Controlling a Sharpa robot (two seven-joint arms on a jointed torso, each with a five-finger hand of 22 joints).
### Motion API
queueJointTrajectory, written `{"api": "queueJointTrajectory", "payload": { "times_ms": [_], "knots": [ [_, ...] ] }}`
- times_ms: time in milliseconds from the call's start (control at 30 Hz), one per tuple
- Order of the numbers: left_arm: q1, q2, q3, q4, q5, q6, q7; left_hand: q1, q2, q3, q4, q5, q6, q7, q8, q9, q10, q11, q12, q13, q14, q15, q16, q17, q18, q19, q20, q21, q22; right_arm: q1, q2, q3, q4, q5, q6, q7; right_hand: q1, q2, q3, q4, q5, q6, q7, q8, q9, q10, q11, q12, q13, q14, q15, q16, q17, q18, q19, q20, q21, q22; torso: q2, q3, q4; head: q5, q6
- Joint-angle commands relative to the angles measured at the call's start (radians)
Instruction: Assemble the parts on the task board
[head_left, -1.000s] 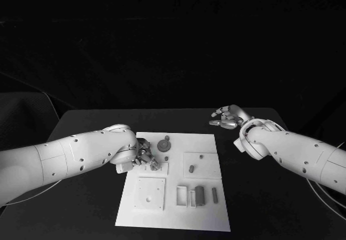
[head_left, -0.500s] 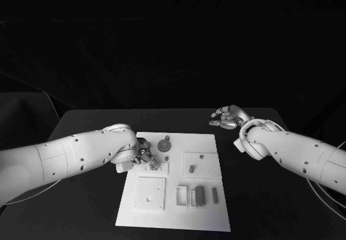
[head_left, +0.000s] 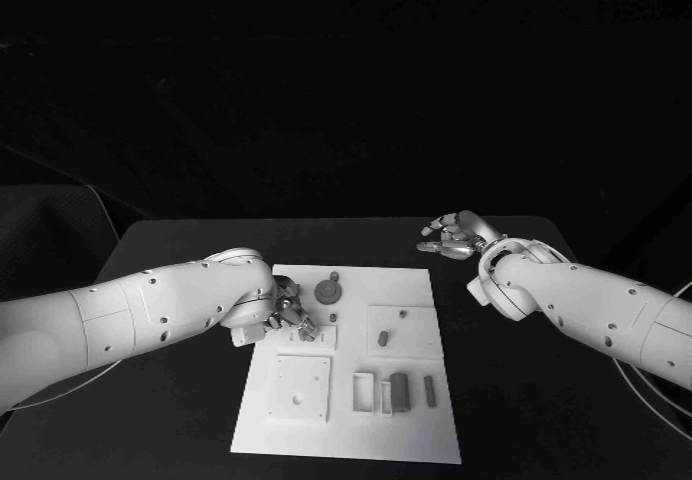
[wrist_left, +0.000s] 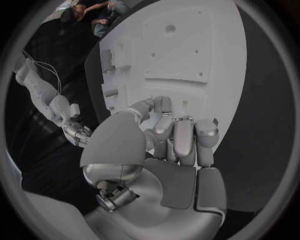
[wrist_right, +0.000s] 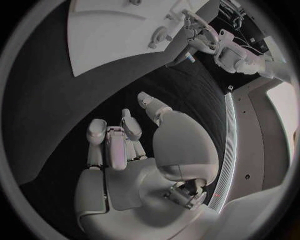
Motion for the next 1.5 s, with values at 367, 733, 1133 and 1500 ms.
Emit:
{"api": "queueJointTrajectory", "payload": {
  "times_ms": [367, 733, 1133, 1500],
  "knots": [
    [-0.001, 0.001, 0.0, 0.003, -0.008, -0.023, 0.001, 0.057, 0.062, 0.225, -0.217, 0.007, 0.055, 0.043, 0.071, 0.171, 0.025, -0.02, 0.006, 0.002, 0.006, 0.0, 0.006, 0.001, 0.068, 0.008, -0.001, 0.102, 0.002, 0.0, 0.0, 0.0, 0.002, 0.001, 0.019, 0.0, -0.003, 0.004, 0.001, 0.007, 0.006, 0.015, 0.02, 0.007, 0.001, -0.005, 0.001, -0.005, -0.001, -0.004, -0.002, 0.004, 0.003, 0.013, 0.004, -0.002, 0.06, -0.001, -0.001, 0.0003, -0.0002, 0.001, 0.0],
    [-0.001, -0.005, 0.0, 0.003, -0.011, -0.018, -0.003, 0.055, 0.061, 0.228, -0.218, 0.011, 0.059, 0.041, 0.074, 0.173, 0.026, -0.02, 0.008, 0.003, 0.008, 0.0, 0.007, 0.002, 0.068, 0.01, -0.001, 0.104, 0.003, 0.0, 0.0, 0.0, 0.001, 0.001, 0.023, -0.002, -0.003, 0.004, 0.001, 0.007, 0.006, 0.015, 0.02, 0.007, 0.001, -0.005, 0.001, -0.005, -0.002, -0.006, -0.002, 0.003, 0.0, 0.013, 0.004, -0.002, 0.06, -0.002, 0.0, 0.0005, 0.0001, 0.004, 0.001],
    [-0.001, -0.008, 0.0, -0.001, -0.017, -0.001, -0.01, 0.052, 0.059, 0.232, -0.218, 0.019, 0.065, 0.04, 0.077, 0.175, 0.029, -0.021, 0.01, 0.003, 0.01, -0.001, 0.009, 0.002, 0.069, 0.012, -0.002, 0.106, 0.004, 0.0, 0.0, 0.0, 0.001, 0.001, 0.026, -0.002, -0.003, 0.004, 0.001, 0.007, 0.006, 0.015, 0.02, 0.007, 0.001, -0.006, 0.001, -0.005, -0.002, -0.005, -0.002, 0.004, 0.002, 0.013, 0.004, -0.002, 0.06, -0.002, 0.0, -0.0004, -0.0001, 0.004, 0.0],
    [-0.001, -0.002, 0.0, -0.001, -0.017, 0.013, -0.012, 0.051, 0.059, 0.234, -0.218, 0.02, 0.066, 0.039, 0.078, 0.176, 0.029, -0.021, 0.01, 0.004, 0.011, -0.001, 0.01, 0.002, 0.069, 0.012, -0.002, 0.107, 0.005, 0.0, -0.001, 0.0, 0.004, 0.001, 0.027, -0.003, -0.003, 0.004, 0.002, 0.007, 0.006, 0.015, 0.02, 0.006, 0.001, -0.006, 0.001, -0.005, -0.002, -0.006, -0.002, 0.003, 0.0, 0.013, 0.004, -0.002, 0.06, -0.002, 0.0, -0.0002, -0.0003, 0.004, -0.001]
  ]
}}
